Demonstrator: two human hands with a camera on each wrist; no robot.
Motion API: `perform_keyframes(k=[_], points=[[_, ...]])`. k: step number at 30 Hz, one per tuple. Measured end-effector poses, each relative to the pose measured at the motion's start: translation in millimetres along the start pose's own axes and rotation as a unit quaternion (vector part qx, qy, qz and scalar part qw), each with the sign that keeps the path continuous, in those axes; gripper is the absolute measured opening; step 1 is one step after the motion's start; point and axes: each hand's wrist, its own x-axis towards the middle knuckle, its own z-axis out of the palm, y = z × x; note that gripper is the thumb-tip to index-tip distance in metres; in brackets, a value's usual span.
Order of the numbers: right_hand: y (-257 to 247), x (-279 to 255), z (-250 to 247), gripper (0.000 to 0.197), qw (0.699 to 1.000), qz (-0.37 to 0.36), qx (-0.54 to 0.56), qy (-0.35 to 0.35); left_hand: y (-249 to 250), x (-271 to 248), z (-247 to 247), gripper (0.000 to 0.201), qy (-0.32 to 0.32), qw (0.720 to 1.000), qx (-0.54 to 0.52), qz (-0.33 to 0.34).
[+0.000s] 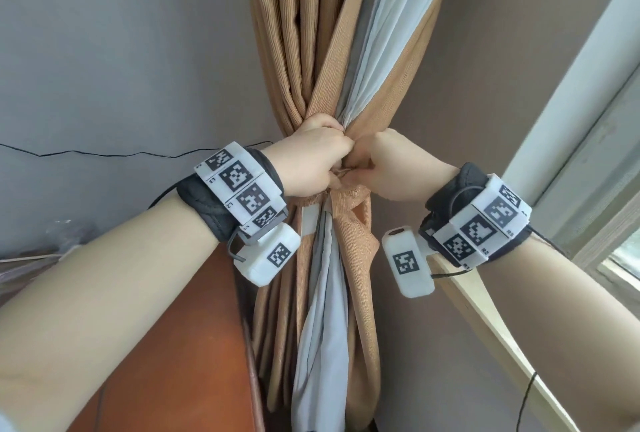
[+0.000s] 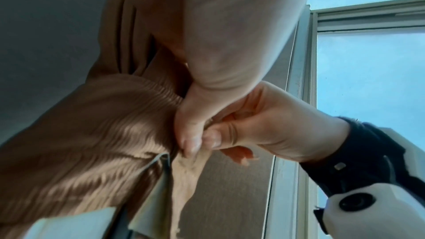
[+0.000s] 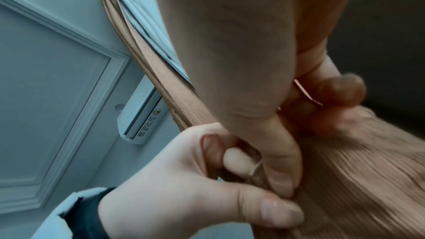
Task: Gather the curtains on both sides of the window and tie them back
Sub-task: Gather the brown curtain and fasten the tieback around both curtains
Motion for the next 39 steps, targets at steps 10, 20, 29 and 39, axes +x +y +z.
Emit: perform_keyframes(k=[10, 20, 29, 39], points=[[14, 8, 1, 0.017, 0.995, -0.068, 0.071, -0.032, 42, -63, 41, 0.021, 0.395, 0.884, -0.107, -0.225], [13, 4, 3, 0.024, 0.974, -0.025, 0.188, -0.121, 67, -66, 95, 0.017, 0.303, 0.754, -0.459, -0.360], [14, -1, 8, 0.020, 0.959, -0.022, 0.245, -0.143, 80, -61, 103, 0.009, 0.302, 0.525, -0.723, -0.332], [14, -7, 25, 0.035, 0.992, -0.059, 0.107, -0.045, 88, -48, 125, 0.021, 0.362, 0.520, -0.715, -0.295]])
